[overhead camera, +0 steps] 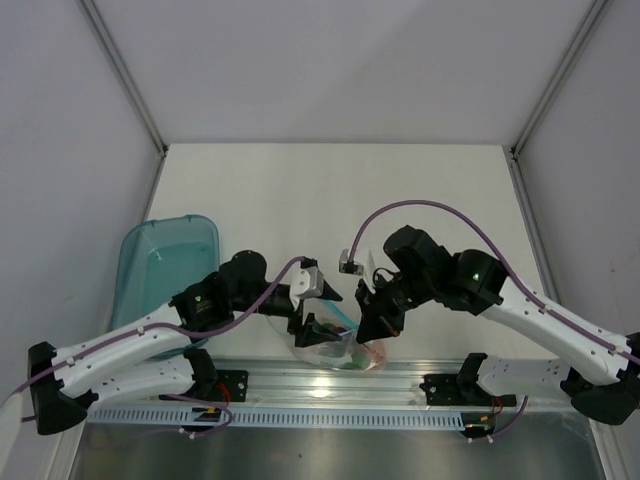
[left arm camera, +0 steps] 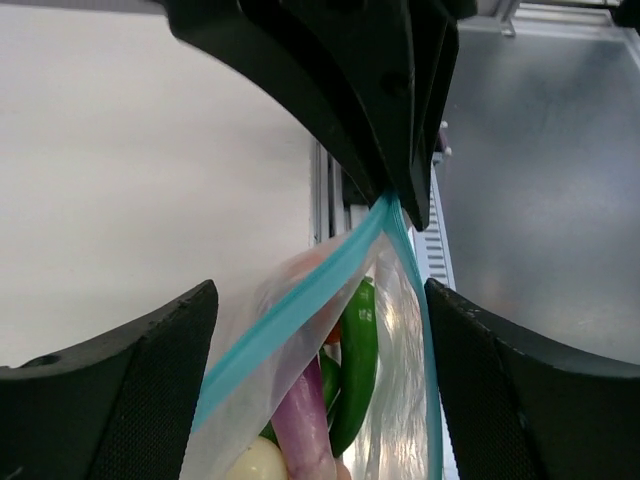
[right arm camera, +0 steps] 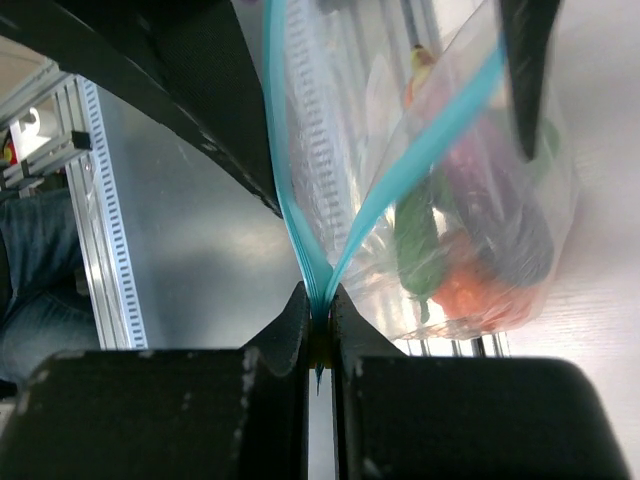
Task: Place the food in the zip-top bag and seal the zipper
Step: Adjust the zipper food storage bag at the center of the board.
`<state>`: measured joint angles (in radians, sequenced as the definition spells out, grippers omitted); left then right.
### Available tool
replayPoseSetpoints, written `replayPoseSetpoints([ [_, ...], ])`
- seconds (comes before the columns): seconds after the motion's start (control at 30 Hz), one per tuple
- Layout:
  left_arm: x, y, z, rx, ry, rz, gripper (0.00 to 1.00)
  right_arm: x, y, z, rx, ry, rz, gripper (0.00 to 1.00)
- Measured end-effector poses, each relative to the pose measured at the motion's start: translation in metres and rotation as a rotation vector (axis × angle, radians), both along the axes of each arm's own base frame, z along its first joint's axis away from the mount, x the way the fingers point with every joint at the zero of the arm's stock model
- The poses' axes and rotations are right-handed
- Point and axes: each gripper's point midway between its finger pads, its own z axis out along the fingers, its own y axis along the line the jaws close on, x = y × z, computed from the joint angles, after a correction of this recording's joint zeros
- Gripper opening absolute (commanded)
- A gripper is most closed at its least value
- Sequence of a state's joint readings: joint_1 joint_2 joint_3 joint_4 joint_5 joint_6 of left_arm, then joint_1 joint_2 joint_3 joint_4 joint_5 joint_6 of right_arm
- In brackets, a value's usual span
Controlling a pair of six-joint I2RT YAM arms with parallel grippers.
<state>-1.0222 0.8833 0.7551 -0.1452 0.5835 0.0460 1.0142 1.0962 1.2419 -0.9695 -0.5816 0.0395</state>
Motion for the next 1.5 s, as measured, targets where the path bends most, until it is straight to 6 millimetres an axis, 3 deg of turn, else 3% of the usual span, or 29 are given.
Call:
replayPoseSetpoints([
  [0.1,0.002,0.004,0.019,-0.063,-0.039,0.027,0.95,-0.004,0.000,-0.002,-0.008,0.006,0.021,0.00],
  [0.2,-0.001,0.009,0.041,-0.138,-0.079,0.031,0.96,-0.007,0.000,-0.003,-0.012,0.010,0.034,0.00],
  [0.3,-0.006,0.008,0.048,-0.160,-0.088,0.001,0.96,-0.009,0.001,-0.003,-0.012,0.009,0.043,0.00],
  [0.43,-0.011,-0.003,0.042,-0.126,-0.050,-0.070,0.96,-0.010,0.001,-0.004,-0.014,0.008,0.048,0.00],
  [0.67,-0.021,-0.014,0.007,-0.021,0.054,-0.171,0.94,-0.010,0.001,-0.004,-0.015,0.007,0.048,0.00],
  [0.8,-0.027,-0.013,0.004,-0.006,0.077,-0.204,0.86,-0.009,0.001,-0.004,-0.017,0.004,0.044,0.00],
  [0.93,-0.030,-0.012,0.007,-0.001,0.086,-0.222,0.69,-0.005,0.001,-0.006,-0.027,-0.010,0.028,0.00],
  [1.23,-0.030,-0.008,0.007,0.018,0.099,-0.202,0.42,0.006,-0.001,-0.010,-0.050,-0.045,-0.021,0.00],
  [1.47,-0.024,-0.006,0.011,0.013,0.079,-0.147,0.40,0.009,0.002,-0.010,-0.050,-0.025,-0.041,0.00],
  [1.5,-0.023,-0.005,0.013,0.008,0.072,-0.139,0.46,0.009,0.004,-0.011,-0.052,-0.018,-0.043,0.00],
])
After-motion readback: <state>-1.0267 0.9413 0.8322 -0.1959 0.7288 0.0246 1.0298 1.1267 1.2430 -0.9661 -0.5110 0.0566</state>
